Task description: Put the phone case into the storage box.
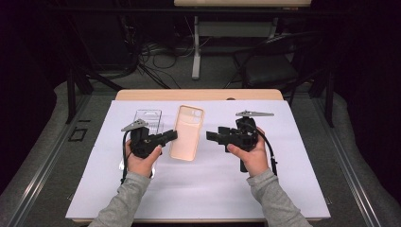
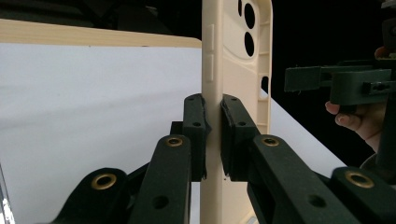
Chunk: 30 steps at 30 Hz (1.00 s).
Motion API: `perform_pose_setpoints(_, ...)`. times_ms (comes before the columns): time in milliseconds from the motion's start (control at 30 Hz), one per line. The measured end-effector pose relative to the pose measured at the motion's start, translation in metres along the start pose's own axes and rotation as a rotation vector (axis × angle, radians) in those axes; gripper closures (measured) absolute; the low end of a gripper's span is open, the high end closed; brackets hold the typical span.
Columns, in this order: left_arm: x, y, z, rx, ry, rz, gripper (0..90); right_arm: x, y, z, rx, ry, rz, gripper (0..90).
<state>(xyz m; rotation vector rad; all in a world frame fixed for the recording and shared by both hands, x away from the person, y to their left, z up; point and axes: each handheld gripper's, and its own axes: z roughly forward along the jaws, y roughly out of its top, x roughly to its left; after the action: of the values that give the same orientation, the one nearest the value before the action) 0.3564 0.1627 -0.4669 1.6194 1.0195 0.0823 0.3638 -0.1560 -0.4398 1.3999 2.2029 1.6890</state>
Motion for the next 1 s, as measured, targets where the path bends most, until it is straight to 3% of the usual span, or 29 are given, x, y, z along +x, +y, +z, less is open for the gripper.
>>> perform_pose_setpoints(400, -0.003, -0.008, 0.007, 0.005, -0.017, -0.014, 82.3, 0.003, -0.011, 0.008, 0.03, 0.02, 0.019, 41.5)
perform_pose_setpoints(533, -0.003, -0.009, 0.008, 0.01, -0.032, -0.018, 82.4, 0.002, -0.017, 0.017, 0.069, 0.042, 0.04, 46.4)
perform_pose_setpoints(667, -0.005, -0.009, 0.009, 0.011, -0.044, -0.023, 82.4, 0.002, -0.02, 0.022, 0.094, 0.041, 0.032, 48.3)
perform_pose_setpoints(1000, -0.009, -0.012, 0.012, 0.015, -0.06, -0.02, 82.3, -0.001, -0.025, 0.027, 0.096, 0.069, 0.074, 60.4)
